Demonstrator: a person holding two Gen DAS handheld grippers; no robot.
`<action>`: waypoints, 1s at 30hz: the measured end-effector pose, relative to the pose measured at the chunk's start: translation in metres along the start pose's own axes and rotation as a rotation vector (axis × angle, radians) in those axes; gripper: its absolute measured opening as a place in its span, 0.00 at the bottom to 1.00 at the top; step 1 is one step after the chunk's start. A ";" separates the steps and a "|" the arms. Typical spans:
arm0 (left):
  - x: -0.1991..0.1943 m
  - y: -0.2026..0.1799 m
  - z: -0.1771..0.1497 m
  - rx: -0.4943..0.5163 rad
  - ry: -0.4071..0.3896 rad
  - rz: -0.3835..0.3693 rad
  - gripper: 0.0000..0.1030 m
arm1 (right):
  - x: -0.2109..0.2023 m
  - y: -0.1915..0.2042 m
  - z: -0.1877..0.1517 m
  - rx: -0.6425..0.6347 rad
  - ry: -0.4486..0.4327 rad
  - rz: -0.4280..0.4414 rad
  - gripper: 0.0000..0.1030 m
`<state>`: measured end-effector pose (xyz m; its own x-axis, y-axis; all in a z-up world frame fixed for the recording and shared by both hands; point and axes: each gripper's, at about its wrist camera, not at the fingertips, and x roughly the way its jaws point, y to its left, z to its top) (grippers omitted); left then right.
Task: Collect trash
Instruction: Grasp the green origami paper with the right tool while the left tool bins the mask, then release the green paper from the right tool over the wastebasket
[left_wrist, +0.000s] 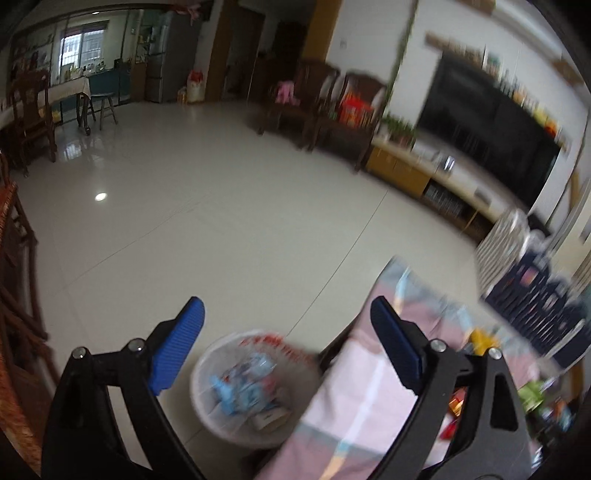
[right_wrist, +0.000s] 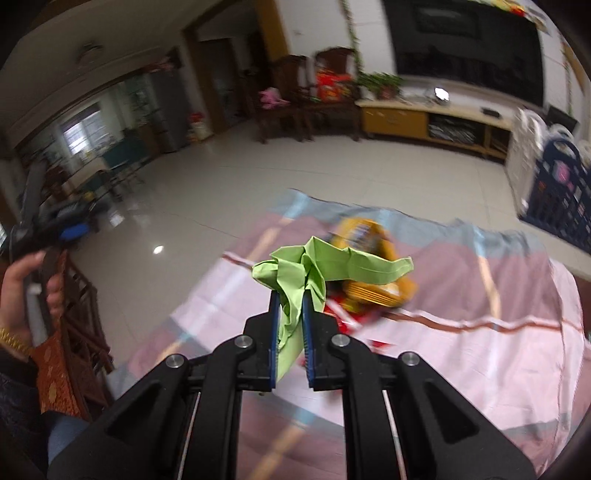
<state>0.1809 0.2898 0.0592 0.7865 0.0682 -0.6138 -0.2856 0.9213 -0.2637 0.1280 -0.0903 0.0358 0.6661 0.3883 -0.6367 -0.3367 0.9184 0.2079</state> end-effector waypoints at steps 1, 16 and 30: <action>-0.010 0.001 0.005 -0.020 -0.036 -0.033 0.89 | 0.002 0.018 0.001 -0.029 -0.010 0.025 0.11; -0.072 -0.003 0.030 0.075 -0.204 -0.108 0.93 | 0.163 0.196 0.030 -0.112 0.143 0.275 0.12; -0.025 -0.072 -0.003 0.295 -0.052 -0.086 0.93 | 0.051 0.089 0.005 -0.017 -0.012 0.093 0.76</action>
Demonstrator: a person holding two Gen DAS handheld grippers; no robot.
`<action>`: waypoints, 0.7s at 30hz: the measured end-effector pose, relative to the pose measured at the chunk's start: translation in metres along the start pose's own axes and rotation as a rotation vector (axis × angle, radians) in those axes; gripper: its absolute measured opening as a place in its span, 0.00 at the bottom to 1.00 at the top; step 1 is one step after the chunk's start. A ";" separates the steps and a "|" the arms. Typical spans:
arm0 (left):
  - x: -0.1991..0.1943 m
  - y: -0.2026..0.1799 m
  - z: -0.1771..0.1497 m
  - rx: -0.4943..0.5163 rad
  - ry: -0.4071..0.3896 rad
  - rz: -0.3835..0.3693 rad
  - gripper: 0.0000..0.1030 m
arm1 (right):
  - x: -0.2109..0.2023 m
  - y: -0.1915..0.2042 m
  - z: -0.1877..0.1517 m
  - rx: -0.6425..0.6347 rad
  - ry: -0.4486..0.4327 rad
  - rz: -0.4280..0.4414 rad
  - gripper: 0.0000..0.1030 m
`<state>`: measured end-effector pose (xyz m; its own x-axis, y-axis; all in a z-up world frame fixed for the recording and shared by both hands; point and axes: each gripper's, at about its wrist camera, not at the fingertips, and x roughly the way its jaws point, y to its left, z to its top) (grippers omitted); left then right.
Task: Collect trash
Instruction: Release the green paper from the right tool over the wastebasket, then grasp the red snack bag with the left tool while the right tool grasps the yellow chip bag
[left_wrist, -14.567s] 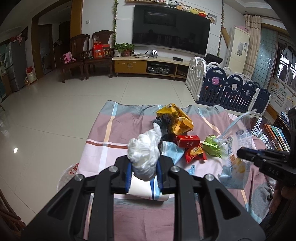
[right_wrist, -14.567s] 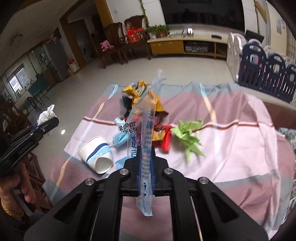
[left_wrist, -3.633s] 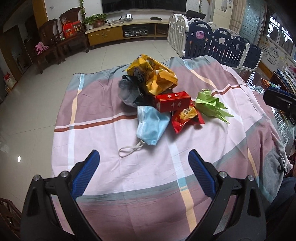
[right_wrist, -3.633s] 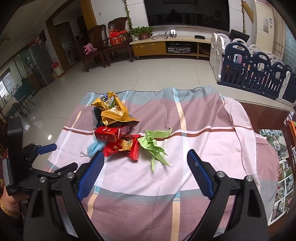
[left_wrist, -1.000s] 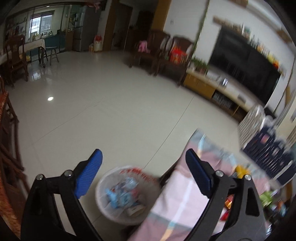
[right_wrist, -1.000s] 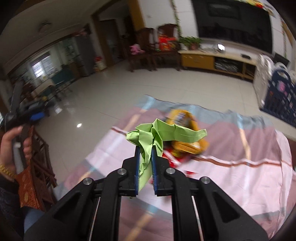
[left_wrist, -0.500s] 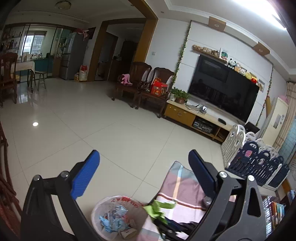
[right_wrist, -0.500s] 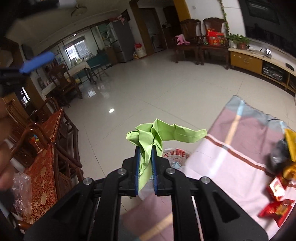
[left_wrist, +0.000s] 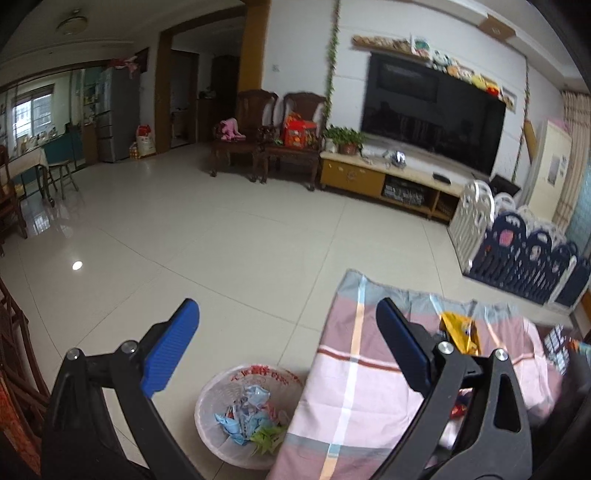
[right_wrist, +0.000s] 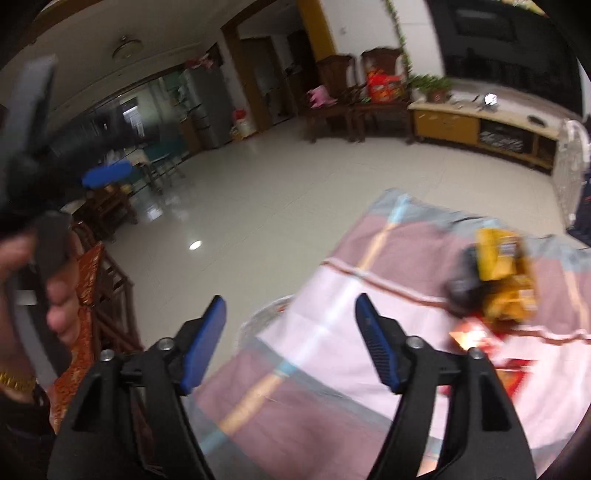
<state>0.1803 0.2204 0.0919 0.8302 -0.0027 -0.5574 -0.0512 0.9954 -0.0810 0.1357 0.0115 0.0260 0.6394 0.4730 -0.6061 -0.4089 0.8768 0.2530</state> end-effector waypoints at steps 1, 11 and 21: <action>0.005 -0.006 -0.004 0.015 0.021 -0.006 0.93 | -0.017 -0.014 -0.001 -0.004 -0.014 -0.042 0.77; 0.059 -0.103 -0.055 0.187 0.240 -0.146 0.93 | -0.082 -0.144 -0.023 0.191 0.024 -0.337 0.91; 0.085 -0.201 -0.120 0.363 0.406 -0.274 0.93 | -0.091 -0.181 -0.025 0.256 0.066 -0.380 0.91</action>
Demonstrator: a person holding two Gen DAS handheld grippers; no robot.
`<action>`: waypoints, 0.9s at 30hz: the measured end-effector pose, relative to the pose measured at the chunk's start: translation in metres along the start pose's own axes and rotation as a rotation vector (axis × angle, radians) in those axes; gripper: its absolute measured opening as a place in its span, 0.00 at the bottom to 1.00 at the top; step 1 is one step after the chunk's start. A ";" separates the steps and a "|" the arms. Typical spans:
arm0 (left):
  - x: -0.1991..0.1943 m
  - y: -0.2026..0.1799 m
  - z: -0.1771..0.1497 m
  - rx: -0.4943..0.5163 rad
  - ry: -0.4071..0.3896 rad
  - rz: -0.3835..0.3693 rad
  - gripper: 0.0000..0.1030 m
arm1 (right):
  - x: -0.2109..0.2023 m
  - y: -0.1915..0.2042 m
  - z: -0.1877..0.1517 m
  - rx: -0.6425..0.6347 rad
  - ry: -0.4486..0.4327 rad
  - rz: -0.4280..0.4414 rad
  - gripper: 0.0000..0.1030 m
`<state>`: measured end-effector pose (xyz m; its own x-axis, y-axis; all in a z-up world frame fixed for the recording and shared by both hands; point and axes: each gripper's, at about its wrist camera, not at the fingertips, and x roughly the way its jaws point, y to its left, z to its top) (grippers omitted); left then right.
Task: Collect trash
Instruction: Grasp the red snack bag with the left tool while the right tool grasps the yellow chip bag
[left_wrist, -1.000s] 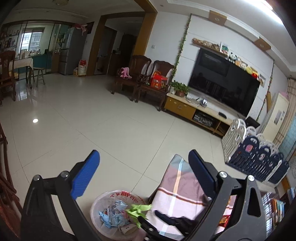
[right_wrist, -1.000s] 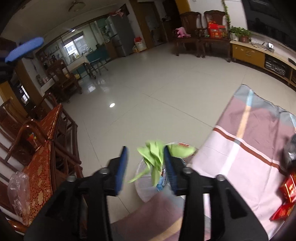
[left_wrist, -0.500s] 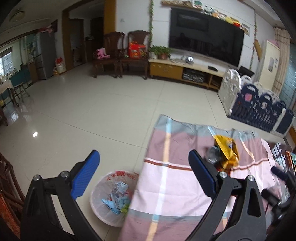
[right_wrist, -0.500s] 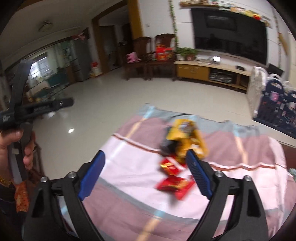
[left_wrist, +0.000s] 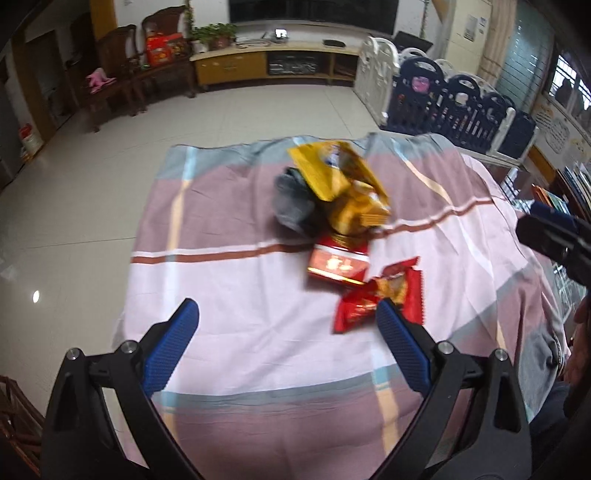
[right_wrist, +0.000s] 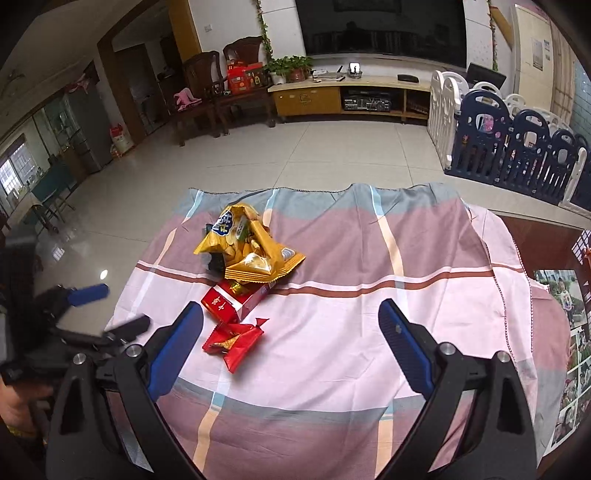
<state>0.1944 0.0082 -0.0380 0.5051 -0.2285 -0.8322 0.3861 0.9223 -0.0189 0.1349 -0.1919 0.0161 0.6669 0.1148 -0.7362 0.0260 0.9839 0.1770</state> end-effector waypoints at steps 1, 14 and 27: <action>0.003 -0.010 -0.001 0.019 0.004 -0.017 0.93 | -0.002 0.002 0.000 0.005 -0.006 0.002 0.91; 0.051 -0.099 0.003 0.187 0.056 -0.076 0.70 | -0.004 -0.035 0.010 0.100 -0.003 -0.014 0.91; 0.009 -0.049 0.008 0.021 0.016 -0.187 0.12 | 0.023 -0.044 0.011 0.118 0.024 0.008 0.91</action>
<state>0.1858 -0.0419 -0.0406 0.4105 -0.3905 -0.8240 0.4883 0.8573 -0.1631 0.1574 -0.2337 -0.0015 0.6498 0.1272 -0.7493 0.1094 0.9600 0.2578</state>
